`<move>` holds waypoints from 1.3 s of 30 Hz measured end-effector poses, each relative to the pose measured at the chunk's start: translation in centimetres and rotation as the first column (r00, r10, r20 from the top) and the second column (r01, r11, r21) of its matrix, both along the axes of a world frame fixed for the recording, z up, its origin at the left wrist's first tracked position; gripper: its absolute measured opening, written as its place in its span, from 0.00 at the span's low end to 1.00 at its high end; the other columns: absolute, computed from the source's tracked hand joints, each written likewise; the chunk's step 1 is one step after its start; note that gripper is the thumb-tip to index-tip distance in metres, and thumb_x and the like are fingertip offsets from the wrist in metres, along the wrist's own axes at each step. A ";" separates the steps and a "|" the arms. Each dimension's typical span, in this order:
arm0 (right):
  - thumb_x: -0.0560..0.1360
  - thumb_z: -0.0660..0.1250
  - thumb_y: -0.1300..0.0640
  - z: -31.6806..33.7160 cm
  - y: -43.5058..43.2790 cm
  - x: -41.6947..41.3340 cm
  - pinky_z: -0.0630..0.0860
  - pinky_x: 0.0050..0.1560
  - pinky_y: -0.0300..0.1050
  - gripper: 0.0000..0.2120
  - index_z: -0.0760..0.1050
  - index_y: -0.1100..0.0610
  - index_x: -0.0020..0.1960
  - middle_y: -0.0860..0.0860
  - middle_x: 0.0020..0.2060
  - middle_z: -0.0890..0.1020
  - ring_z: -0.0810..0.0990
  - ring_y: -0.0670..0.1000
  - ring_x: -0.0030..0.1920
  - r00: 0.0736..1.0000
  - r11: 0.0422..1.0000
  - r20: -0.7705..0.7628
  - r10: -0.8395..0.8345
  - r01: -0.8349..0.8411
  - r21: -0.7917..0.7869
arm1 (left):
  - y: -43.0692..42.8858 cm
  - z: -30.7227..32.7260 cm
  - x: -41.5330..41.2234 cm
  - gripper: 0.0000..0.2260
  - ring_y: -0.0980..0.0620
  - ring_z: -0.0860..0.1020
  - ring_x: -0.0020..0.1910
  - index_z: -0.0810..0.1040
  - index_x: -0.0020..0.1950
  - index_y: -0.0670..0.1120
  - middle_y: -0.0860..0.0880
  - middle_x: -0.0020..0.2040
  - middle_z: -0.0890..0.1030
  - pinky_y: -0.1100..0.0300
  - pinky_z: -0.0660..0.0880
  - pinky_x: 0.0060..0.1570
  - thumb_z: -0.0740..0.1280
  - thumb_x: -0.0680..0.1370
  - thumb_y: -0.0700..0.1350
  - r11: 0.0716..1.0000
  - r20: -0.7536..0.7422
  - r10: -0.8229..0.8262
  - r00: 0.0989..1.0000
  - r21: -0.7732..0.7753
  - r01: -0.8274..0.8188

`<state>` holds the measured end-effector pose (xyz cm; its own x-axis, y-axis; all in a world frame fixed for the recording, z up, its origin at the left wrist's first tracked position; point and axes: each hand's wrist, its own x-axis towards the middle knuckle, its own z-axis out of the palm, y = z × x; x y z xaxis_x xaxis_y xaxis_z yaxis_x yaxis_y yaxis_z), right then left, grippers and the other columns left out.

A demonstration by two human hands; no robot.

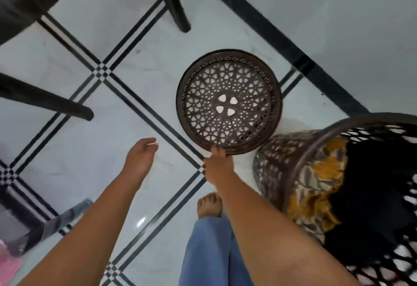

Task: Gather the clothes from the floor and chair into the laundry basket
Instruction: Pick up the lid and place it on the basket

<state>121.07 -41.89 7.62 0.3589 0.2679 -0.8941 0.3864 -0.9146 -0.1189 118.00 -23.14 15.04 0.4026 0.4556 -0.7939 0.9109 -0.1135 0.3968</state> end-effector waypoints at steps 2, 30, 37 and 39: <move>0.78 0.60 0.50 -4.2 0.5 0.4 0.55 0.73 0.65 0.26 0.61 0.49 0.76 0.57 0.78 0.39 0.40 0.63 0.78 0.996 0.987 -0.044 0.077 -0.083 -0.136 | 0.4 -2.1 -0.2 0.13 0.50 0.77 0.58 0.77 0.63 0.50 0.49 0.60 0.80 0.57 0.70 0.57 0.62 0.79 0.46 0.996 0.015 0.038 0.999 -0.081 -0.036; 0.80 0.61 0.64 31.5 -20.9 -0.8 0.77 0.62 0.47 0.16 0.74 0.53 0.65 0.48 0.60 0.81 0.80 0.48 0.60 -0.428 -0.569 -0.459 -0.778 0.173 0.804 | -9.5 16.1 7.1 0.31 0.52 0.76 0.57 0.72 0.68 0.55 0.52 0.63 0.78 0.49 0.73 0.56 0.51 0.74 0.72 0.918 0.087 0.139 0.986 -0.384 -0.096; 0.74 0.62 0.40 30.7 -33.9 -11.8 0.77 0.62 0.53 0.16 0.76 0.42 0.60 0.45 0.57 0.82 0.78 0.52 0.63 -0.684 -0.647 -0.312 -0.659 0.304 0.699 | -23.9 16.0 3.1 0.32 0.48 0.82 0.52 0.81 0.54 0.49 0.47 0.55 0.82 0.51 0.78 0.57 0.69 0.62 0.73 0.949 0.101 -0.168 0.981 -0.253 0.189; 0.80 0.56 0.43 29.9 -35.8 -12.3 0.71 0.68 0.60 0.20 0.77 0.53 0.63 0.45 0.51 0.81 0.77 0.56 0.63 -0.639 -0.583 -0.197 -0.744 0.476 0.658 | -26.3 15.4 1.6 0.42 0.47 0.78 0.58 0.74 0.61 0.50 0.46 0.62 0.76 0.48 0.75 0.62 0.69 0.57 0.75 0.958 0.127 -0.223 0.966 -0.154 0.241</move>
<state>108.79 -77.69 37.47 0.4387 -0.7150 -0.5443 -0.6103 0.2075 -0.7645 119.63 -49.45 30.41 0.5684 0.2039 -0.7971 0.8183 -0.2405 0.5221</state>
